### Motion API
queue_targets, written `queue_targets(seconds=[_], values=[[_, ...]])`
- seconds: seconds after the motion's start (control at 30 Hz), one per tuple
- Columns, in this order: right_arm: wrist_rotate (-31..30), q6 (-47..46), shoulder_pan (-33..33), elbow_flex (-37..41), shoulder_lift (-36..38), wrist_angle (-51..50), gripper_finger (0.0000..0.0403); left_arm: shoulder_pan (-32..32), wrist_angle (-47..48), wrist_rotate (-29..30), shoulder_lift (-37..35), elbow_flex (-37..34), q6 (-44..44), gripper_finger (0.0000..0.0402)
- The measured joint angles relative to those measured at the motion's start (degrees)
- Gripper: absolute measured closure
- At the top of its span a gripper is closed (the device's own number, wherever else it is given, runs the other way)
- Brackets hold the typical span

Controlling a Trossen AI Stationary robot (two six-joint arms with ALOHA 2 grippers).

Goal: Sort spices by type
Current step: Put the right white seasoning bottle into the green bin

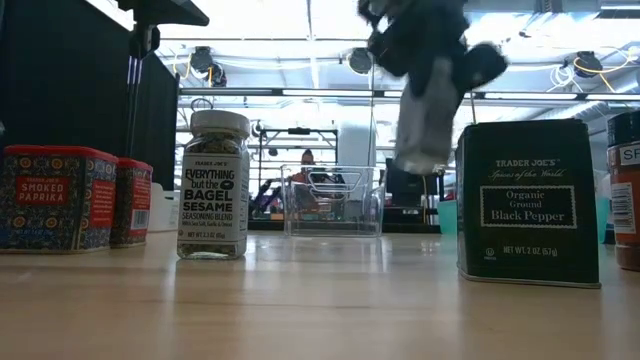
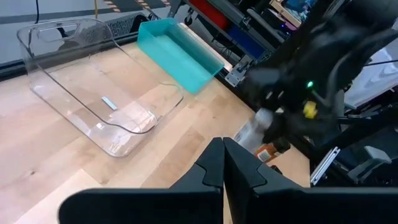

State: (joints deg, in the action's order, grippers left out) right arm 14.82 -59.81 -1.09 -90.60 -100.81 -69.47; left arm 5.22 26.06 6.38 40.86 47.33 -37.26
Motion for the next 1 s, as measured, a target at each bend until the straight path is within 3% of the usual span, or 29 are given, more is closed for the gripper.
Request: queue_targets(seconds=[0.2, 0.43, 0.63, 0.83, 1.0], values=[[-0.18, 4.95, 5.87, -0.1, 9.28, -10.08, 0.023, -0.01, -0.06, 0.28, 0.0, -0.02, -2.91, 0.0398], [-6.99, 15.83, 21.64, -0.1, 15.81, -19.24, 0.023, 0.01, -0.17, 2.36, 0.0, -0.02, -3.48, 0.0398], [-7.38, 27.83, 35.32, -0.1, 16.3, -20.11, 0.023, 0.01, -0.6, 9.93, 0.0, -0.02, -6.42, 0.0398], [-7.66, 35.34, 45.91, -0.1, 16.3, -18.98, 0.023, 1.94, -3.47, 14.27, 0.0, -0.02, -2.62, 0.0398], [-14.03, 38.36, 52.77, -0.1, 14.67, -17.78, 0.023, 5.66, -4.64, 16.01, 0.0, -0.02, -2.06, 0.0398]])
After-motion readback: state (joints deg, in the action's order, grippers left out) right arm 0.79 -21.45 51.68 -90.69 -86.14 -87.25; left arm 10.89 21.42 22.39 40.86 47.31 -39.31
